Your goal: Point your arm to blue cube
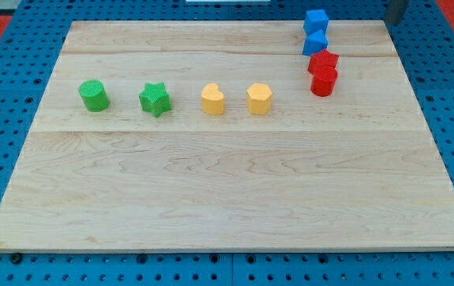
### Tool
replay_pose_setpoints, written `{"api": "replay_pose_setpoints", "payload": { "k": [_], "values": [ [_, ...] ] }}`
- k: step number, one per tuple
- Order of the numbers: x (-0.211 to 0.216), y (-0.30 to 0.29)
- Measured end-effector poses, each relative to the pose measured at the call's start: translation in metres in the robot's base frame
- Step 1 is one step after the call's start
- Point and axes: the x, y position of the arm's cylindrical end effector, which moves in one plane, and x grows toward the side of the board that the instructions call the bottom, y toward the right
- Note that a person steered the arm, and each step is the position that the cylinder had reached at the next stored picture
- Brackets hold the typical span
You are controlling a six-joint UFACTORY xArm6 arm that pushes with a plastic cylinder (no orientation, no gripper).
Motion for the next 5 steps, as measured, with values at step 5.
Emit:
{"api": "replay_pose_setpoints", "payload": {
  "k": [5],
  "values": [
    [0.000, -0.109]
  ]
}}
